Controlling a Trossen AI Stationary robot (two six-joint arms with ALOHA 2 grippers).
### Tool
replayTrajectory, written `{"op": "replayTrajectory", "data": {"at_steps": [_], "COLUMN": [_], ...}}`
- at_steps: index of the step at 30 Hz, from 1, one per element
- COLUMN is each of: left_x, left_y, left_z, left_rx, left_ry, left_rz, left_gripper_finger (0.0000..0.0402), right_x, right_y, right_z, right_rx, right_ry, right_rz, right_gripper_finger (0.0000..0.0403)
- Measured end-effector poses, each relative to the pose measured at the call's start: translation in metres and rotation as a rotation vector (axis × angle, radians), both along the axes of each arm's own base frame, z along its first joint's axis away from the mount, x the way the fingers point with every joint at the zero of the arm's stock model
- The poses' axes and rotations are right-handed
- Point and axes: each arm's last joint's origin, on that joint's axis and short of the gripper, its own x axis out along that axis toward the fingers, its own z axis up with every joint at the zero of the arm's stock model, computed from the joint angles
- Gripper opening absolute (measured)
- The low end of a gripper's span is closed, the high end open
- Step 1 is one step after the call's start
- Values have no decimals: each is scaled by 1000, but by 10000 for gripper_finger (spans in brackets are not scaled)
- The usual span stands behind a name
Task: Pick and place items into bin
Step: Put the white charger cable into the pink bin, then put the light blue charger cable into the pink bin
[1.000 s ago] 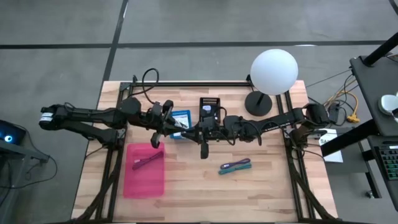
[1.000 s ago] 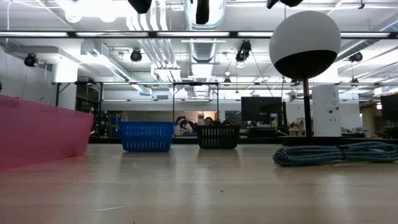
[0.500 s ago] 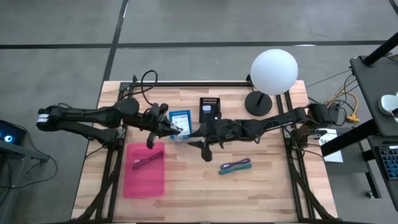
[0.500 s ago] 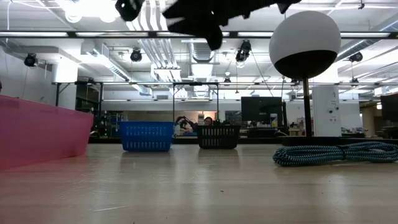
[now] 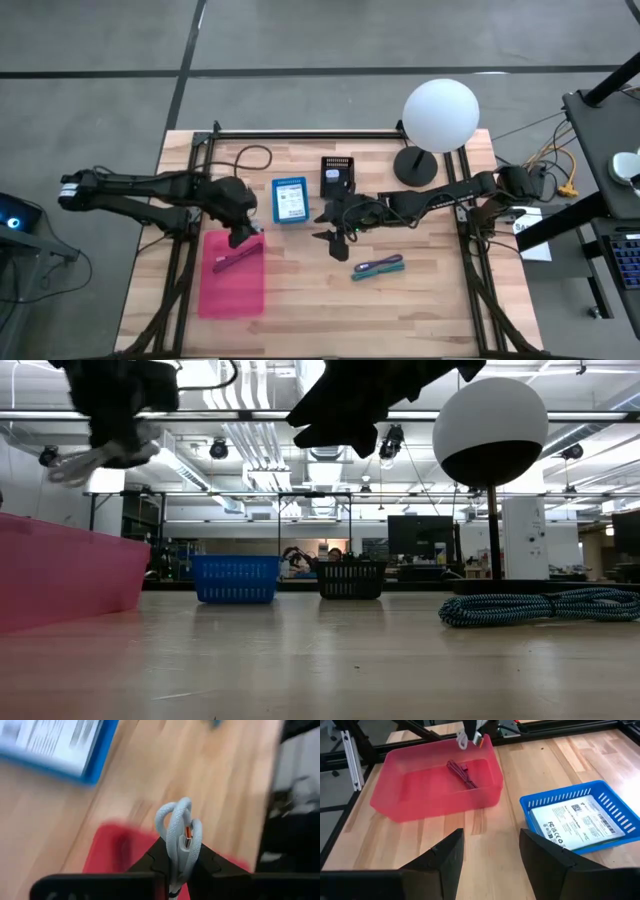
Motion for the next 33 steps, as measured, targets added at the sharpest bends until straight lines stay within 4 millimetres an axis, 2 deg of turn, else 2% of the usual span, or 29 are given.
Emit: {"op": "replayTrajectory", "data": {"at_steps": [9,18,21,27,33], "left_x": [-12,-1,1,1,1], "left_y": [0,0,0,0,0], "left_z": [-31,-42,-44,-42,-32], "left_rx": [-2,12,12,13,8], "left_ry": [385,468,475,463,417], "left_rz": [-1,-32,-33,-24,-24], "left_gripper_finger": [17,27,51,129,185], "right_x": [0,0,0,0,-1], "right_y": [0,-1,-2,-2,-2], "right_z": [0,0,0,0,-1], "right_rx": [-5,-9,-6,-7,-6], "right_ry": [0,1,1,2,20], "right_rz": [1,-7,-10,-12,-10], "right_gripper_finger": [178,178,178,178,178]}}
